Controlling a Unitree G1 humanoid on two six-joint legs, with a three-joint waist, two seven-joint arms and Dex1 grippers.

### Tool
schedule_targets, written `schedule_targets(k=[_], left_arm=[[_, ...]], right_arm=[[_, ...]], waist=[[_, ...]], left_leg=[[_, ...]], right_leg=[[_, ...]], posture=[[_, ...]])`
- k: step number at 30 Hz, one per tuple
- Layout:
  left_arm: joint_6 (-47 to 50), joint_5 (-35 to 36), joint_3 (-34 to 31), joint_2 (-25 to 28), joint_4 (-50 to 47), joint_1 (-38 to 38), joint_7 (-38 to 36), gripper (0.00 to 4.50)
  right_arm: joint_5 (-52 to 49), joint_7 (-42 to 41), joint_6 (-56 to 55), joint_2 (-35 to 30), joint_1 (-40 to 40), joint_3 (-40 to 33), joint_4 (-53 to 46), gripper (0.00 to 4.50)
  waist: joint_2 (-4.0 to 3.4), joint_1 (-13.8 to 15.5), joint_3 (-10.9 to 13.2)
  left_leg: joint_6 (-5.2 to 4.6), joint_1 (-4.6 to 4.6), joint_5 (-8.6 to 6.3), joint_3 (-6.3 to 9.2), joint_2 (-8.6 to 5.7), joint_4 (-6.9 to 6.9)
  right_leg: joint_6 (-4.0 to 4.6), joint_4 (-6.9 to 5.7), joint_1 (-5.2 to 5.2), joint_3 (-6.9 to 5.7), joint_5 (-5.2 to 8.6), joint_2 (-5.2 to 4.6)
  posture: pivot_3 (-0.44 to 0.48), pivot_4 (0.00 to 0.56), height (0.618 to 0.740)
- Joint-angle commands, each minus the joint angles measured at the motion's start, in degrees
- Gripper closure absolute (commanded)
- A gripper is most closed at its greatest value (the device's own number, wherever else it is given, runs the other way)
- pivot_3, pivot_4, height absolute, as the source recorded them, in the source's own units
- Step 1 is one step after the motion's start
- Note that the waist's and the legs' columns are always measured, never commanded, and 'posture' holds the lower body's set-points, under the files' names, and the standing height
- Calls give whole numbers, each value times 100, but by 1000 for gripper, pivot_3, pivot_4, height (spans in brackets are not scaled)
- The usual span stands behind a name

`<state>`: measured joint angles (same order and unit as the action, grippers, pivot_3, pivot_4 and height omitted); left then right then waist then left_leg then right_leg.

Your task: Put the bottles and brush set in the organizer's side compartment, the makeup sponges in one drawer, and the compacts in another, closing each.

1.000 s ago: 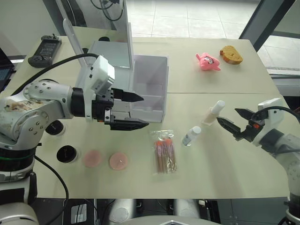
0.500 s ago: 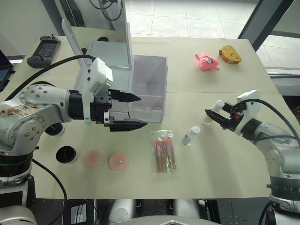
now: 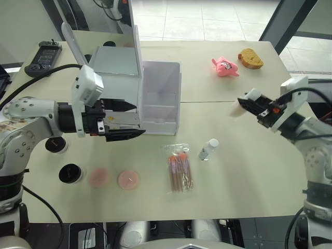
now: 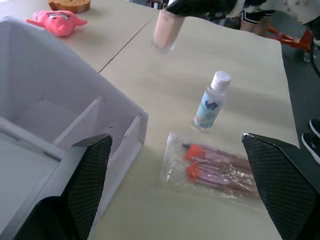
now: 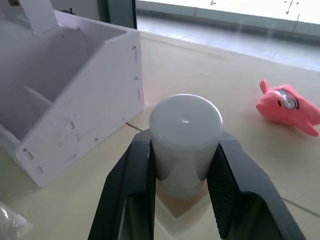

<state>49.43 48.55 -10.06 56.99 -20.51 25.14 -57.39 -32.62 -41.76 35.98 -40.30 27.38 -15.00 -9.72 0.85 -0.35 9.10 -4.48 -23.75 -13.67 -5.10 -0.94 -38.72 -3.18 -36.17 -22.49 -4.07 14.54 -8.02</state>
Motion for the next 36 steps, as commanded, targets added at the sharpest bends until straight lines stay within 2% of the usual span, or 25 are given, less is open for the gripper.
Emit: schedule_targets(k=[1, 5, 11, 14, 19, 28, 36], left_arm=[[-386, -236, -603, 191, 22, -422, -137, 0], [-332, -126, -1091, 149, -291, -931, 74, 0], [-90, 341, -1534, -30, -865, -1353, 461, 0], [-17, 535, -1556, -80, -1004, -1365, 589, 0], [-24, 691, -1445, -65, -1060, -1244, 729, 0], [-20, 815, -1277, 17, -1015, -1095, 718, 0], [-62, 908, -1056, 2, -883, -752, 646, 0]], right_arm=[[-451, -355, 457, -14, 882, 409, -258, 3447], [-309, -589, 568, -19, 1527, 792, 217, 3447], [160, -904, 368, -124, 1337, 1270, 746, 3447], [716, -948, -2, -278, 1055, 1555, 1114, 3447], [1034, -966, -555, -142, 517, 1520, 1440, 3447], [1051, -930, -864, 39, 165, 1300, 1414, 3447], [346, -1080, -592, -43, 46, 612, 716, 768]], waist=[[0, -38, 0], [0, -10, 1], [4, 108, 2], [3, 109, 2], [3, 74, 2], [3, 6, 2], [3, 43, 2]], left_leg=[[1, 0, 0, -1, 2, 0], [2, -6, -2, 1, 2, 1], [-24, -13, -19, 5, -20, -5], [-23, -13, -19, 7, -22, -7], [-16, -13, -15, 1, -21, -4], [-13, -7, -13, 0, -16, -5], [-12, -7, -13, 1, -18, -5]], right_leg=[[0, 1, -1, 1, 0, 0], [1, 4, -7, 0, 0, -4], [-13, 13, 3, 0, -8, -43], [-18, 13, 5, -1, -11, -41], [-18, 10, -1, 4, -11, -32], [-18, 11, 5, 5, -10, -23], [-18, 12, 6, 5, -10, -25]], posture=[[0, 150, 737], [0, 150, 737], [0, 150, 737], [0, 150, 737], [0, 150, 737], [0, 150, 737], [0, 150, 737]])
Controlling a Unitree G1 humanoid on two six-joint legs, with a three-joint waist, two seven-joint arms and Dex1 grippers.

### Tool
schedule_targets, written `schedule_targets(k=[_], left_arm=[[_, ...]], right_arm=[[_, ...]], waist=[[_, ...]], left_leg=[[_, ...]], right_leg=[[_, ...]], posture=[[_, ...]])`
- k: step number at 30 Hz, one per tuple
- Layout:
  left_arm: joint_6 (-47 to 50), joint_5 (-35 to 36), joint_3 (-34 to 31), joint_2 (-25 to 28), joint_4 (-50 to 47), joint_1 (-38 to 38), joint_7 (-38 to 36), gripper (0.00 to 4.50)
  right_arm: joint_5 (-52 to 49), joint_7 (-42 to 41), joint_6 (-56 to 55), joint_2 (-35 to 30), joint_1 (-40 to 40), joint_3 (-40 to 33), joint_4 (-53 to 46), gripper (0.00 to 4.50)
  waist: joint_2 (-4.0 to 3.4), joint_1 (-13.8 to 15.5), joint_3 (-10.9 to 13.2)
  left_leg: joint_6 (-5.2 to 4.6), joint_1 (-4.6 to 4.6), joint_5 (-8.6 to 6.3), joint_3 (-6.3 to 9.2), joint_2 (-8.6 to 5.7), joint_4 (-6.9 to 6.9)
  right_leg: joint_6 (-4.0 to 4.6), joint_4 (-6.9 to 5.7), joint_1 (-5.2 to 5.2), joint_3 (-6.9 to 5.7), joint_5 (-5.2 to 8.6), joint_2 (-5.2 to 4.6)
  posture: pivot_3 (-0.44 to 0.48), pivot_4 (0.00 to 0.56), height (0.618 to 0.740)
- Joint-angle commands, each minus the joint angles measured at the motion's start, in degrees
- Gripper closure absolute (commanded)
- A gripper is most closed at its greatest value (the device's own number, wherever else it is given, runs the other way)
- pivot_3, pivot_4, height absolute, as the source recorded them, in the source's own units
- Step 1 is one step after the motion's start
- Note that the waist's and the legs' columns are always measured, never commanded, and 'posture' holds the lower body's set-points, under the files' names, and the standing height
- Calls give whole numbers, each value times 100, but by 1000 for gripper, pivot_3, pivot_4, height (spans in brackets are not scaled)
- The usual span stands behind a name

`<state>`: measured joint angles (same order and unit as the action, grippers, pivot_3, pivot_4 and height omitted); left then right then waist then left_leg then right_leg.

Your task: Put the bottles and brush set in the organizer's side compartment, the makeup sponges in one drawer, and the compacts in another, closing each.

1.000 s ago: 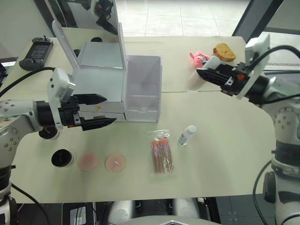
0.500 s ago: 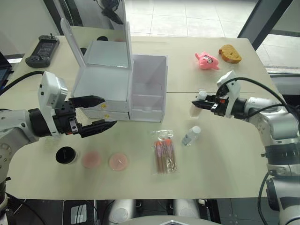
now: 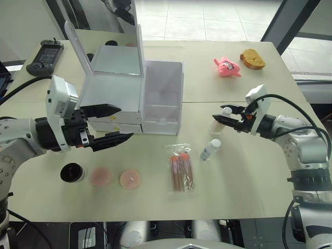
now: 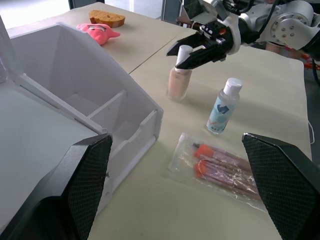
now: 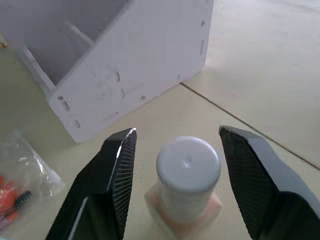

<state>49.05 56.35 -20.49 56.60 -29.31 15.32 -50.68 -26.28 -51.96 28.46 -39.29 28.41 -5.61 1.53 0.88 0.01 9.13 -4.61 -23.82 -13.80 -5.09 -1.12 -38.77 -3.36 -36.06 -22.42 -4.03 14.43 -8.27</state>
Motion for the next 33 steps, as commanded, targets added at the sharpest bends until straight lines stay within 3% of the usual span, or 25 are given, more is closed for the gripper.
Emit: schedule_targets(k=[1, 16, 19, 24, 26, 33], left_arm=[[-21, 118, 17, 50, 24, 288, -35, 0], [-90, -11, 210, 38, 207, 543, -141, 0], [-115, -54, 232, 21, 249, 536, -123, 0], [-135, -86, 222, 9, 290, 523, -123, 0], [-154, -118, 208, 15, 288, 482, -140, 0], [-176, -165, -146, 106, 269, 105, -204, 0]], right_arm=[[-360, -72, 269, -186, -122, -375, -510, 768], [-74, 193, -119, 104, -599, -388, -359, 768], [20, 175, -299, 145, -712, -396, -288, 1348], [24, 183, -510, 113, -799, -470, -243, 3085], [44, 183, -599, 93, -824, -499, -258, 3544], [-397, 212, 15, -65, 15, -619, -502, 3543]], waist=[[0, 18, 0], [0, 37, 0], [0, 47, 0], [0, 50, 0], [0, 50, 0], [-2, 13, 2]], left_leg=[[0, 0, 0, 0, 0, 0], [-1, 2, 0, -3, -2, 0], [-1, 1, 0, -2, -2, 0], [-1, 2, 0, -1, -2, 0], [-1, 2, 0, -1, -1, 0], [-1, 1, 0, -2, 0, 1]], right_leg=[[0, 1, 1, 0, 0, -1], [0, 0, 2, 2, 0, 0], [0, 1, 2, 2, 0, 1], [0, 1, 3, 1, 0, 1], [0, 1, 3, 1, 0, 2], [0, -1, -3, 5, 0, 1]], posture=[[0, 150, 737], [0, 150, 737], [0, 150, 737], [0, 150, 737], [0, 150, 737], [0, 150, 737]])
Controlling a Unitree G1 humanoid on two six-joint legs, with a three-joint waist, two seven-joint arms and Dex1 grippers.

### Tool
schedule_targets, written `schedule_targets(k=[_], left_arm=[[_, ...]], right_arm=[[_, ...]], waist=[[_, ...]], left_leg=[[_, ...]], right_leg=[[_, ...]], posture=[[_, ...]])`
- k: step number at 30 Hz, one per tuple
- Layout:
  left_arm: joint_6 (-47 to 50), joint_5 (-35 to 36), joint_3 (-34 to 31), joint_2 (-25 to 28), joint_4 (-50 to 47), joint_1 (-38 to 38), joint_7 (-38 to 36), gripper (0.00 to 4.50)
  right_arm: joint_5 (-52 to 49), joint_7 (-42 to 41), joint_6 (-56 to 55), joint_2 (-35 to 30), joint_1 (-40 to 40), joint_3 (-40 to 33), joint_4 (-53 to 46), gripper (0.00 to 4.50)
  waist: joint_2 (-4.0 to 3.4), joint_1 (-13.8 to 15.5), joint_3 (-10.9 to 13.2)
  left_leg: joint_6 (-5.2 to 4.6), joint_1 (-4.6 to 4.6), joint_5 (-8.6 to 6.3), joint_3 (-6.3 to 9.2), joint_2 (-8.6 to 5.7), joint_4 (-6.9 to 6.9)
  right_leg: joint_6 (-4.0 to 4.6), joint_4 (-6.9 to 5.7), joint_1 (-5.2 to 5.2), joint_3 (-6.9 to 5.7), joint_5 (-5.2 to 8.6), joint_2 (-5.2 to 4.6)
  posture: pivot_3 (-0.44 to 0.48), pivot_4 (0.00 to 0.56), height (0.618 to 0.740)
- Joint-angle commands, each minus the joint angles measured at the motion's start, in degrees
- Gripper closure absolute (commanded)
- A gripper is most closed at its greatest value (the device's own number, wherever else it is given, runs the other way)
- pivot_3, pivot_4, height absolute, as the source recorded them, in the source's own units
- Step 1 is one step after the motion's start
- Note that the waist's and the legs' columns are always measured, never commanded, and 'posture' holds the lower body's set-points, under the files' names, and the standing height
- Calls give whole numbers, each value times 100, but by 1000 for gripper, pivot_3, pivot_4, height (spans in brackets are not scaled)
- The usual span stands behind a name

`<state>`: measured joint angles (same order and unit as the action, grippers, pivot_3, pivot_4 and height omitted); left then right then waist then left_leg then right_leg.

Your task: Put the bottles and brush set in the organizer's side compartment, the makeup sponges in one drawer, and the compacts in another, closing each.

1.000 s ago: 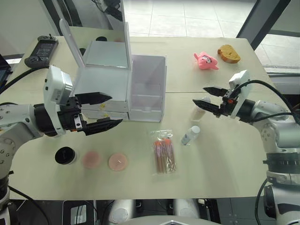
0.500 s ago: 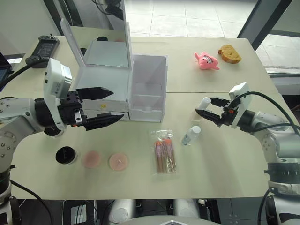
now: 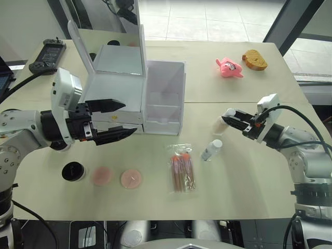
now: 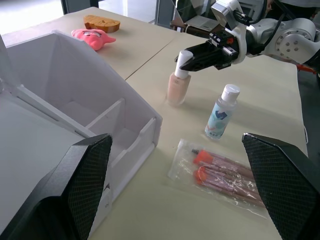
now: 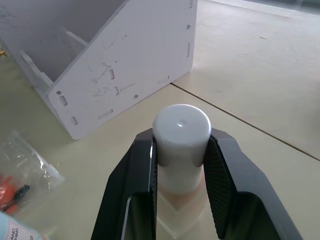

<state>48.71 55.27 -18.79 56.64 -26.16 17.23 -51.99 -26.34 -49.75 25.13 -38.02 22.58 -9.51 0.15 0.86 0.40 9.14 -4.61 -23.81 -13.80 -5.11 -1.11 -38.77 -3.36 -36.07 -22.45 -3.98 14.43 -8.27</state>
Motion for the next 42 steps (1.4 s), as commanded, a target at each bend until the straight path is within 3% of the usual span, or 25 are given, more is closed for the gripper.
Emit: schedule_targets(k=[1, 6, 11, 16, 20, 25, 37, 42], left_arm=[[-164, -110, -415, 145, -22, -183, -107, 0], [-319, -386, -874, 282, 157, -590, -262, 0], [-288, -353, -1232, 257, -77, -1010, -212, 0], [-277, -297, -1341, 233, -168, -1163, -147, 0], [-284, -378, -1141, 313, -211, -1125, -148, 0], [-307, -358, -1051, 337, -206, -1013, -181, 0], [-252, -261, -849, 292, -77, -618, -158, 0], [-219, -191, -724, 271, -45, -454, -166, 0]], right_arm=[[-510, -57, 668, -238, 927, -116, -453, 3543], [-981, 203, 2133, -50, 2471, 413, -885, 3543], [-1291, 1016, 3023, 705, 3041, 610, -1302, 3543], [-1225, 1630, 3358, 1257, 2787, 873, -1663, 3543], [-614, 2491, 3371, 1588, 2651, 1223, -1749, 3543], [-251, 2969, 3397, 1811, 2323, 1468, -1928, 3543], [635, 2907, 2472, 1763, 1489, 2229, -1802, 3543], [277, 2710, 2815, 1744, 1847, 1776, -2030, 1902]], waist=[[-4, -42, 3], [-14, -129, 10], [-10, -106, 10], [-10, -31, 10], [-9, -61, 10], [-9, -109, 10], [-8, -107, 10], [-8, -114, 10]], left_leg=[[0, 0, 0, -1, 1, 0], [13, -2, -2, -2, 13, 12], [17, -4, -6, 1, 12, 15], [16, -49, -11, 4, -4, 2], [14, -49, -8, -2, -8, 2], [23, -49, -1, -9, -5, 4], [27, -46, 2, -10, 1, 0], [29, -47, 3, -10, 6, -1]], right_leg=[[0, -1, -3, 2, 0, 1], [5, -5, -20, 5, 3, 7], [7, -3, -21, 1, 3, -3], [1, -13, -69, -1, -3, -14], [0, -23, -70, -1, -4, -7], [0, -72, -79, -1, -4, 9], [0, -68, -74, 3, -3, 27], [0, -68, -75, 3, -3, 31]], posture=[[0, 150, 737], [0, 150, 737], [0, 150, 737], [0, 150, 737], [0, 150, 737], [0, 150, 737], [0, 150, 737], [0, 150, 737]])
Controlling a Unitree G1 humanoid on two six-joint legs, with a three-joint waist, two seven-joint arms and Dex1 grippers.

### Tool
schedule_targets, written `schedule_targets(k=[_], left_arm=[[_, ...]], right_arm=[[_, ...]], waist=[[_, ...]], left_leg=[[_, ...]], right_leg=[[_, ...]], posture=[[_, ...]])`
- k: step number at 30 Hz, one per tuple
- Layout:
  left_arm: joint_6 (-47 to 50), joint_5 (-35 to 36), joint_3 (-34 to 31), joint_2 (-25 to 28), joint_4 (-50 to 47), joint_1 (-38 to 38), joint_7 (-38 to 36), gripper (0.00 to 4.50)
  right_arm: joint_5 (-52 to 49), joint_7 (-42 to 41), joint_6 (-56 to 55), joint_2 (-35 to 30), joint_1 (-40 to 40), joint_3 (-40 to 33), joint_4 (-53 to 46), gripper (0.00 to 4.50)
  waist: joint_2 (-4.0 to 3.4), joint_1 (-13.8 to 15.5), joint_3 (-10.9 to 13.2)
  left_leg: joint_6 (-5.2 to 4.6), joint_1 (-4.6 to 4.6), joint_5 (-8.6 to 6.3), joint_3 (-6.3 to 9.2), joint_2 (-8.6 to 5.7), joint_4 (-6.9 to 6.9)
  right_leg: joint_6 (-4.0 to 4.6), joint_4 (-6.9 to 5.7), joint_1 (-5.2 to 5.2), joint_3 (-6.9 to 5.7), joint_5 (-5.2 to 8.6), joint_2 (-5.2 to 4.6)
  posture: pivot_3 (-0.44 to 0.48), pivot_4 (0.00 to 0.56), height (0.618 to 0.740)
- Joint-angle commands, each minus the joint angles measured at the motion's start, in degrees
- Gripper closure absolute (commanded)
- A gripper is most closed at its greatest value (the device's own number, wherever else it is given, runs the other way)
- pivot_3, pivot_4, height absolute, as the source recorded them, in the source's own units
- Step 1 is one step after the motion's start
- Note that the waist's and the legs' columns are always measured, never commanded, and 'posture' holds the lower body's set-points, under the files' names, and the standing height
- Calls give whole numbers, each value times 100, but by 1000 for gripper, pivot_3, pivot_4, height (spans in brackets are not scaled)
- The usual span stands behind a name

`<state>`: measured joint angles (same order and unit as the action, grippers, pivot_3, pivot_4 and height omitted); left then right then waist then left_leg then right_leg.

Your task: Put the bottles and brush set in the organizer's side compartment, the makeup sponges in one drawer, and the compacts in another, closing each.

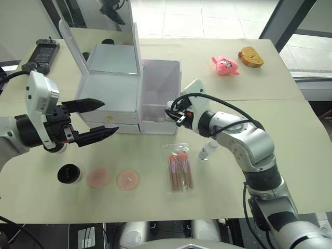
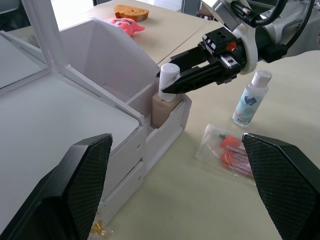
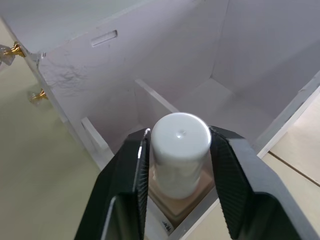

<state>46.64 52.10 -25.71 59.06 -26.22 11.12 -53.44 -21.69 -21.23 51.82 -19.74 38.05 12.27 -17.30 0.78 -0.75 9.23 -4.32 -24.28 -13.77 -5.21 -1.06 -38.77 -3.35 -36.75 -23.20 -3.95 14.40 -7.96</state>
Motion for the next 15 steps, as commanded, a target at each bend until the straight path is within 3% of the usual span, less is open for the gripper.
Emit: schedule_targets(k=[1, 5, 6, 10, 12, 15], left_arm=[[-18, 123, 10, 21, -13, 198, -31, 0], [-57, 52, 255, -90, 189, 414, -29, 0], [-72, 41, 331, -105, 208, 444, -81, 0], [-169, 12, 331, -91, 452, 473, -372, 0], [-707, -514, 200, -7, 823, 257, -626, 0], [-1054, -904, -184, 110, 1769, -167, -927, 0]], right_arm=[[-291, -216, 240, -142, 383, -527, -339, 1544], [-953, -837, 535, -546, 789, -1118, -542, 171], [-1190, -1072, 583, -719, 890, -1334, -574, 34], [-1759, -1891, 463, -1497, 737, -2142, -405, 34], [-2067, -2502, 367, -1984, 82, -2636, -335, 34], [-1597, -3140, -506, -2675, -1111, -3114, 112, 34]], waist=[[0, 3, 0], [0, 11, 0], [1, 14, 0], [3, 31, 0], [8, 63, -3], [9, 78, -4]], left_leg=[[0, 0, 0, 1, 1, 0], [-1, 0, 0, 2, 1, 0], [-1, 1, 0, 2, 1, -1], [-2, -1, 0, 1, 1, -1], [-4, 1, -1, 2, 2, -1], [-13, 3, -6, -8, 3, 0]], right_leg=[[0, 0, 0, 0, 0, 1], [0, 1, 2, 0, 0, 0], [0, 1, 3, 0, 0, 1], [0, 4, 5, -1, 0, 1], [0, 6, 9, -3, 0, 1], [0, 15, 14, 0, 0, 0]], posture=[[0, 150, 737], [0, 150, 737], [0, 150, 737], [0, 150, 737], [0, 150, 737], [0, 150, 737]])
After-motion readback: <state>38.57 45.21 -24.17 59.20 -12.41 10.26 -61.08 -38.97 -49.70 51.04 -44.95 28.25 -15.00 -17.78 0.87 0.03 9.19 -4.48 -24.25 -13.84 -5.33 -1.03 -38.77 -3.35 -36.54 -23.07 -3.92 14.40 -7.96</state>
